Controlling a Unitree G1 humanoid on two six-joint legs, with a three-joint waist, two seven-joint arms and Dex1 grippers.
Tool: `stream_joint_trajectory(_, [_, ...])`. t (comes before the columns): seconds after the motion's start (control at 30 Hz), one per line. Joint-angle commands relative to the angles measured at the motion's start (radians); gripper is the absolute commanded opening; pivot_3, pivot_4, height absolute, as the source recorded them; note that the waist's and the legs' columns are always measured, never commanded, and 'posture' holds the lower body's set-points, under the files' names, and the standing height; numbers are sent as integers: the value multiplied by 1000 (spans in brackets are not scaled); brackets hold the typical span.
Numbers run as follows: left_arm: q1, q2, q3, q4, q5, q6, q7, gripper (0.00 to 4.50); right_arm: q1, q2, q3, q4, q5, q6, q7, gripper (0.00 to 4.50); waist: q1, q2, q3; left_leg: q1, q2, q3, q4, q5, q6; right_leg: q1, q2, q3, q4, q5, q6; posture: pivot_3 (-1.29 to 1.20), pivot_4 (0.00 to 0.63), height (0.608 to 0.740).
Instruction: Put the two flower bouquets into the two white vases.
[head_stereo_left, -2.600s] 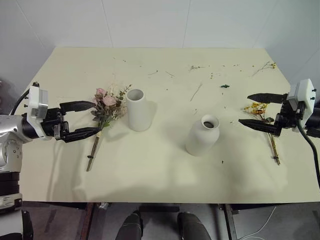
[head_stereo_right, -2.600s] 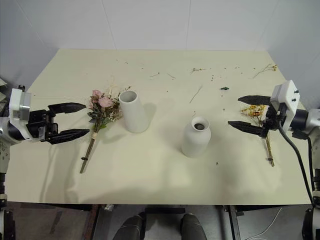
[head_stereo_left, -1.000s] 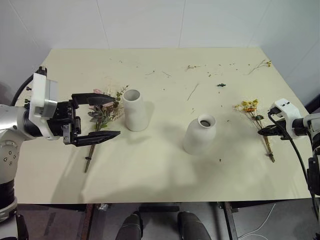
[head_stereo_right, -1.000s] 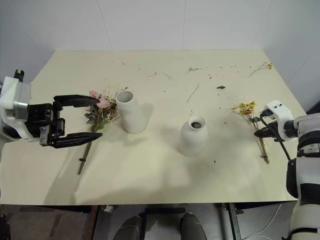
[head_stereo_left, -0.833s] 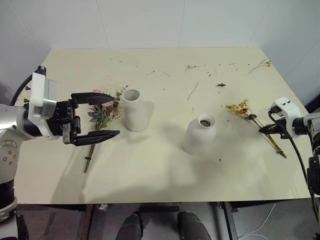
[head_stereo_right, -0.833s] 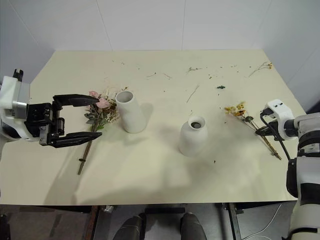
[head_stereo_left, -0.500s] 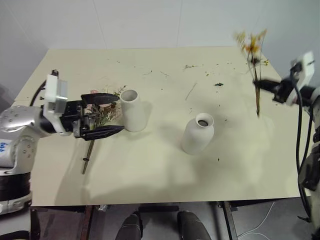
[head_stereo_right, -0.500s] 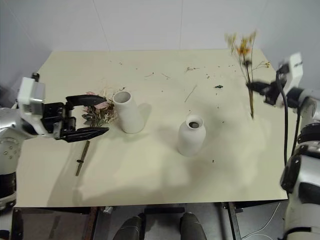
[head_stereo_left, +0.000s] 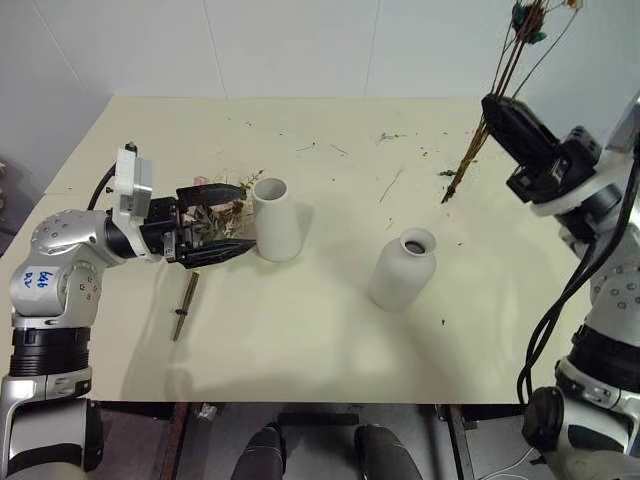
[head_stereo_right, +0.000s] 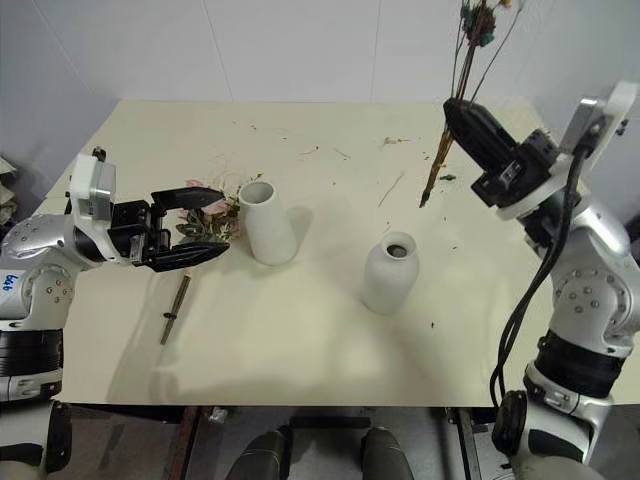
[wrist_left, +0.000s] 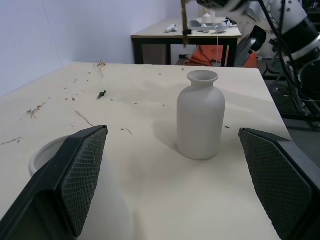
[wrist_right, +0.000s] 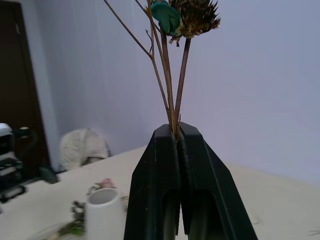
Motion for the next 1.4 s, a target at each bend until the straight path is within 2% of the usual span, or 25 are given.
stream_joint_trajectory(0.03, [-16, 5, 13, -22, 2, -9, 2, 4500, 40, 6, 19, -53, 38, -18, -19, 22, 0, 0, 0, 0, 0, 0, 0, 0, 0, 0, 0, 0, 0, 0, 0, 0, 150, 740])
stream_joint_trajectory(0.5, [-13, 36, 35, -49, -3, 21, 23, 4500, 194, 60, 154, -14, -28, -154, 21, 22, 0, 0, 0, 0, 0, 0, -1, 0, 0, -1, 1, 0, 0, 0, 0, 0, 150, 740])
stream_joint_trajectory(0.6, [-12, 46, 39, -53, -3, 26, 24, 4500, 248, 51, 169, -14, -50, -190, 46, 640, 0, 0, 0, 0, 1, 0, -1, 0, 0, -1, 1, 0, 0, 0, 0, 0, 150, 740])
stream_joint_trajectory(0.83, [-20, 66, 45, -24, 14, 18, 29, 4500, 253, 19, 152, -19, -76, -242, 42, 3029, 0, 0, 0, 0, 1, 0, -1, 0, 0, -1, 1, 0, 0, 0, 0, 0, 150, 740])
stream_joint_trajectory(0.97, [-38, 127, 42, 2, 55, 47, 55, 4500, 247, -90, 93, -2, -71, -250, 84, 4366, 1, 0, 0, 0, 0, 0, -2, 0, 0, -1, 1, 0, -1, 0, 0, 0, 150, 740])
stream_joint_trajectory(1.13, [-57, 266, -4, 51, 126, 140, 45, 4500, 229, -228, 40, 55, -82, -252, 146, 4473, -3, 0, 0, 0, 1, 0, -4, 0, 1, -1, 1, 0, -4, 0, 0, 0, 150, 740])
stream_joint_trajectory(1.27, [-79, 348, -80, 78, 204, 366, 144, 4500, 248, -380, 0, 94, -73, -233, 265, 4473, 0, 1, 1, 0, 0, 0, -5, -1, 1, -1, 0, 0, -6, 0, 0, 0, 150, 740])
stream_joint_trajectory(1.33, [-74, 366, -134, 74, 239, 451, 164, 4500, 293, -455, -12, 90, -50, -194, 352, 4473, 0, 1, 1, 0, 0, 0, -6, -1, 2, -1, 0, 0, -6, -1, 0, 0, 150, 740])
stream_joint_trajectory(1.4, [-86, 337, -174, 48, 281, 550, 259, 4500, 353, -534, -48, 112, -50, -180, 455, 4473, 4, 0, 1, 0, 0, 0, -6, -2, 3, 0, 1, 0, -6, -1, 0, 0, 150, 740])
